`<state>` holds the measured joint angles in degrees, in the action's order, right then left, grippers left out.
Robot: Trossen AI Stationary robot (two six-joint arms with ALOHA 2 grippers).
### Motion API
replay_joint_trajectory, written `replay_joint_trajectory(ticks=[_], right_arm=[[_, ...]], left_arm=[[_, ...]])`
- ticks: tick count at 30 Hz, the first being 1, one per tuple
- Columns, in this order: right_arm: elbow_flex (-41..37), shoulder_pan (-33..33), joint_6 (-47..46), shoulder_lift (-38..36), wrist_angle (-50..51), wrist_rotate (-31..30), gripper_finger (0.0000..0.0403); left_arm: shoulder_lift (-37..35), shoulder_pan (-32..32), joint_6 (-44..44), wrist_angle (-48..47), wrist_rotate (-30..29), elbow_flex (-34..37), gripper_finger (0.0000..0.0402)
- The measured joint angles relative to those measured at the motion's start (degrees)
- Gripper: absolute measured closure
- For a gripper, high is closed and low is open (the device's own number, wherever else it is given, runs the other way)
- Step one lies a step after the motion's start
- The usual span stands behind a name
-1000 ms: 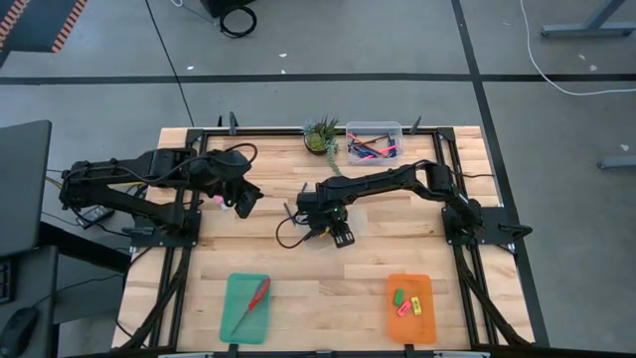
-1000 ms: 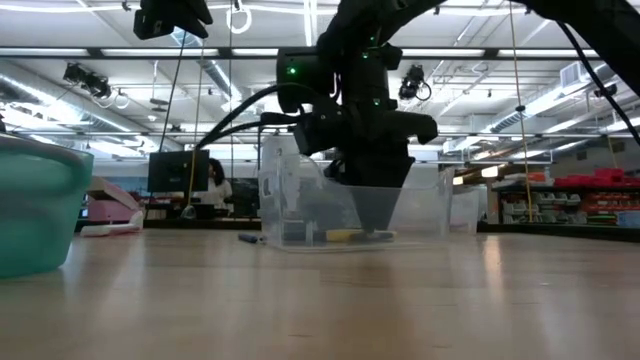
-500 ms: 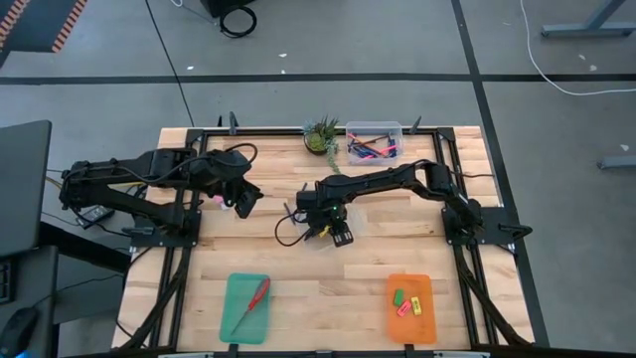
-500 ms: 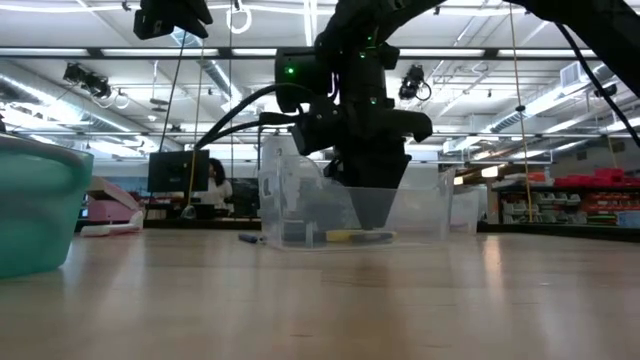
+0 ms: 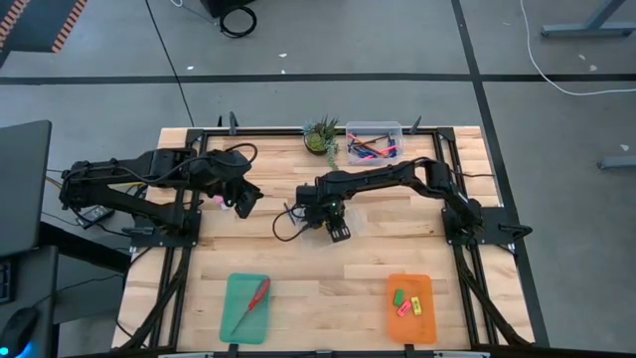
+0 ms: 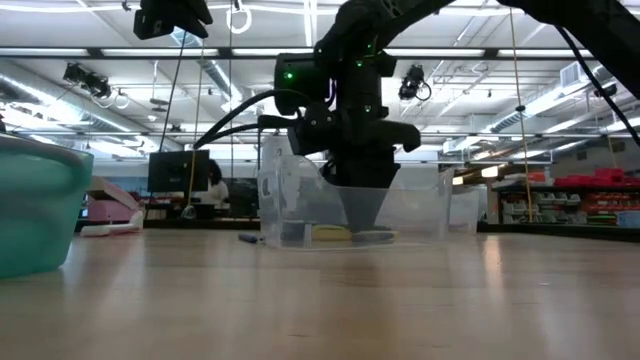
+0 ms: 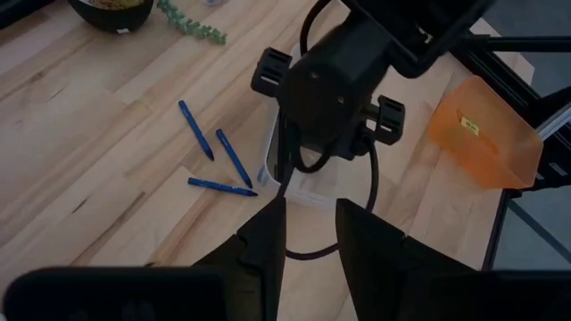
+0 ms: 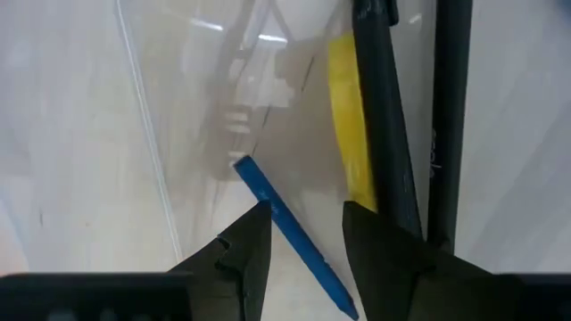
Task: Sort crayons/erasers/pens/pencils in bins
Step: Put the blue crayon into the right transparent bin
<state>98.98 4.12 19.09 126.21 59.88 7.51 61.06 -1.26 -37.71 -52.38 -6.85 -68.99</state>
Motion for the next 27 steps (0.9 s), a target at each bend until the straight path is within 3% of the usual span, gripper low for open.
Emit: replay_joint_trajectory(ticks=[27], right_arm=[[-2.21, 1.12, 5.74, -0.93, 1.11, 1.81, 0.0257]], left_arm=[[-0.02, 0.00, -0.38, -0.09, 0.00, 0.00, 0.0294]])
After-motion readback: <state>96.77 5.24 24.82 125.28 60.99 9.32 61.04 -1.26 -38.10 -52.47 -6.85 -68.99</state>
